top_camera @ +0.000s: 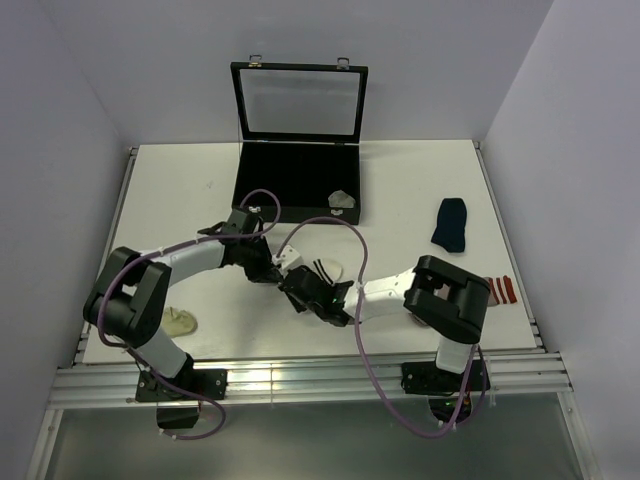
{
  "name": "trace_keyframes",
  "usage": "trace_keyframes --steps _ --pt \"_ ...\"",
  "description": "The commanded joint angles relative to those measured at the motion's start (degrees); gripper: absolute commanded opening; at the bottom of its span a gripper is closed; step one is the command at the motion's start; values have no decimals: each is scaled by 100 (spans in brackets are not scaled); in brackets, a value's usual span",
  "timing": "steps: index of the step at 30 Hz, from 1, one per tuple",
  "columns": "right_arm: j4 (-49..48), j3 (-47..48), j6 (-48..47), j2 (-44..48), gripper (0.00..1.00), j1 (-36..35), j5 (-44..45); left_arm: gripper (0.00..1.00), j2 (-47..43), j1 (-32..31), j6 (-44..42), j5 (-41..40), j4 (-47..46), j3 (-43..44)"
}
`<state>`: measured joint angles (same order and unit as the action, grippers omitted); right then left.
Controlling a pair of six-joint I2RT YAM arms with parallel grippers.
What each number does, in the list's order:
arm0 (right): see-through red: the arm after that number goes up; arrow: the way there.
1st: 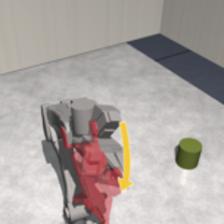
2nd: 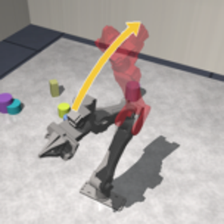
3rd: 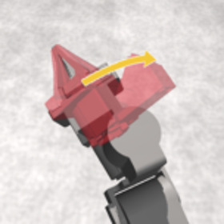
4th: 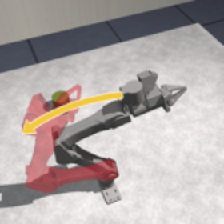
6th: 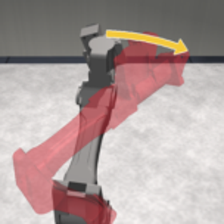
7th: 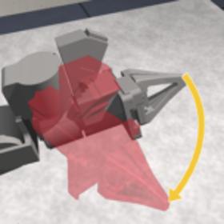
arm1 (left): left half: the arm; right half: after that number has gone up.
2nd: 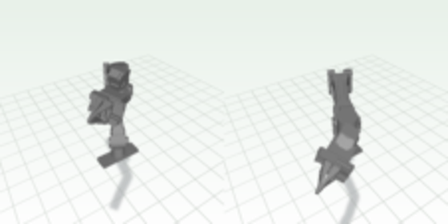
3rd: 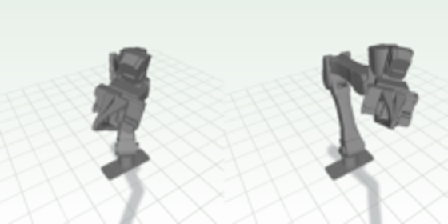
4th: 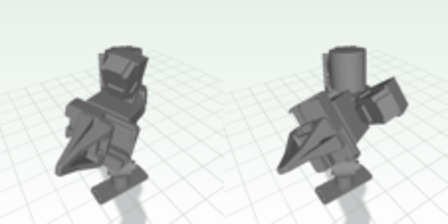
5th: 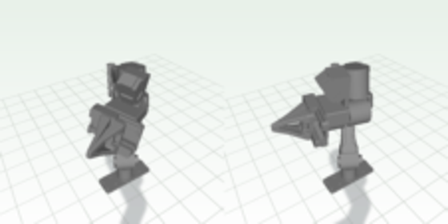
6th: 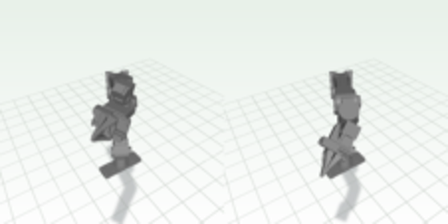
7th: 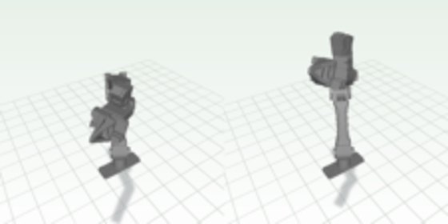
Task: Roll the socks
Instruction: Roll the sock at the center of the board.
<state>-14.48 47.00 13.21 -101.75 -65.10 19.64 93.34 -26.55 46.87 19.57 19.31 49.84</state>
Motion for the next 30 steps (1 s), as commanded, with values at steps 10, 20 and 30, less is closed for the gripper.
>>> trace_keyframes --steps 10,20,30 --pt "-643 -947 770 437 0 1173 -3553 58 -905 395 463 -6 -674 -590" --pt "-1732 -1290 1921 -177 0 2194 -5242 57 -1178 405 59 468 -1025 -801" --pt "-2270 -1361 2722 -951 0 2739 -5971 50 -967 299 -397 829 -1070 -889"
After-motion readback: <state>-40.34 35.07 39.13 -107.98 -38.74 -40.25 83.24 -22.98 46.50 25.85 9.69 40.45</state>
